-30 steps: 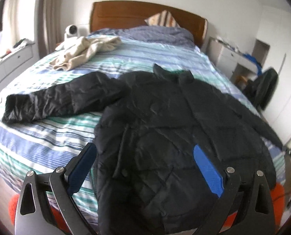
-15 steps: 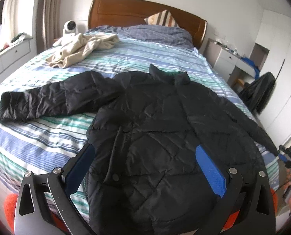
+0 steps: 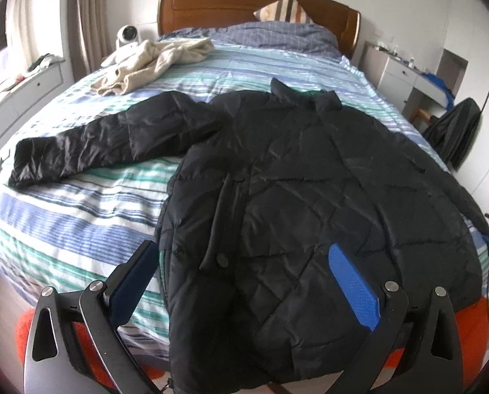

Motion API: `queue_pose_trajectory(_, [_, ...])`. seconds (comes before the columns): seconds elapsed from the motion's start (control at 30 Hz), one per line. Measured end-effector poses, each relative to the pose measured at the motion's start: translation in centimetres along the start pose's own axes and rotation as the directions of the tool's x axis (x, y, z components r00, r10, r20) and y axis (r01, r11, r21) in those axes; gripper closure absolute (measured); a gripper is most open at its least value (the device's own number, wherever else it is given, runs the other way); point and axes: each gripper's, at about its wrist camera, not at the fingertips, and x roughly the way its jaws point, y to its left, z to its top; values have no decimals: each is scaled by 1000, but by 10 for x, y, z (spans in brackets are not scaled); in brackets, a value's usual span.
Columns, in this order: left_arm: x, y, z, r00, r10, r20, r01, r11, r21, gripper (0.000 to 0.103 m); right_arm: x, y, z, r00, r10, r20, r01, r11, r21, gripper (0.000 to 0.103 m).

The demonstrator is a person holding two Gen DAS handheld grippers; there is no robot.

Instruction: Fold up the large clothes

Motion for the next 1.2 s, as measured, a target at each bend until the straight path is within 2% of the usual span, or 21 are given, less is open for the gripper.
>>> queue_pose_trajectory(0.03, [1, 0, -1, 1000, 2, -2, -2, 1000, -2, 0, 4, 2, 3, 1000, -19, -1, 19, 1000, -13, 46])
queue_pose_trajectory(0.1, [1, 1, -3, 1000, 11, -7, -11, 1000, -3, 0, 10, 8, 6, 996, -87, 13, 88, 994, -64, 81])
queue_pose_trajectory(0.17, [-2, 2, -5, 1000, 28, 0, -28, 1000, 8, 0, 2, 31, 1, 990, -122, 64, 131, 978, -163, 89])
queue_pose_trajectory(0.27, [-3, 5, -9, 998, 56, 5, -56, 998, 27, 0, -32, 95, -25, 991, -32, 132, 83, 910, -407, 91])
queue_pose_trajectory(0.37, [2, 9, -13, 999, 50, -17, -50, 998, 33, 0, -72, 182, -83, 985, 120, 123, -4, 734, -680, 91])
queue_pose_trajectory(0.47, [2, 6, -11, 999, 43, -14, -43, 998, 38, 0, -101, 249, -149, 970, 237, 50, -86, 532, -842, 92])
queue_pose_trajectory(0.53, [-3, 4, -9, 999, 32, 7, -33, 999, 32, 0, -110, 276, -189, 959, 283, 2, -122, 419, -900, 92])
queue_pose_trajectory(0.57, [-8, 3, -8, 999, 28, 20, -28, 999, 27, 0, -113, 293, -222, 950, 310, -39, -145, 327, -934, 92])
queue_pose_trajectory(0.63, [-14, 4, -7, 999, 22, 35, -23, 1000, 17, 0, -111, 310, -273, 942, 321, -95, -163, 193, -968, 92])
queue_pose_trajectory(0.67, [-16, 5, -7, 999, 21, 39, -21, 1000, 11, 0, -107, 314, -297, 940, 319, -120, -170, 135, -976, 92])
queue_pose_trajectory(0.7, [-17, 7, -7, 999, 20, 40, -21, 1000, 6, 0, -101, 317, -317, 940, 309, -145, -183, 97, -978, 92])
queue_pose_trajectory(0.8, [-20, 12, -6, 999, 27, 43, -27, 1000, -5, 0, -78, 314, -371, 938, 252, -238, -257, 44, -965, 92])
queue_pose_trajectory(0.87, [-21, 15, -6, 998, 31, 47, -30, 999, -15, 0, -64, 307, -403, 938, 214, -272, -283, 22, -959, 92])
queue_pose_trajectory(0.93, [-21, 16, -5, 998, 29, 49, -28, 999, -24, 1, -58, 291, -423, 937, 186, -295, -303, 15, -953, 88])
queue_pose_trajectory(0.97, [-19, 16, -4, 999, 26, 47, -25, 999, -27, 0, -48, 284, -436, 932, 145, -334, -339, 9, -941, 84])
queue_pose_trajectory(1.0, [-17, 15, -3, 999, 20, 44, -19, 999, -27, 1, -44, 275, -443, 918, 107, -381, -384, 11, -923, 65])
queue_pose_trajectory(1.03, [-16, 13, -3, 999, 12, 42, -11, 1000, -26, 1, -43, 265, -443, 909, 83, -409, -412, 18, -911, 37])
queue_pose_trajectory(1.07, [-14, 11, -1, 999, -2, 38, 3, 1000, -22, 1, -41, 258, -450, 889, 62, -453, -455, 30, -890, 27])
queue_pose_trajectory(1.1, [-11, 7, 2, 999, -27, 35, 27, 999, -16, 1, -44, 252, -453, 876, 59, -479, -481, 30, -876, 23])
queue_pose_trajectory(1.17, [-5, 0, 8, 997, -75, 30, 75, 997, -14, 1, -52, 244, -454, 863, 58, -502, -504, 27, -863, 23])
queue_pose_trajectory(1.2, [0, -6, 13, 992, -123, 21, 124, 992, -16, 1, -57, 241, -452, 857, 65, -511, -513, 32, -858, 23])
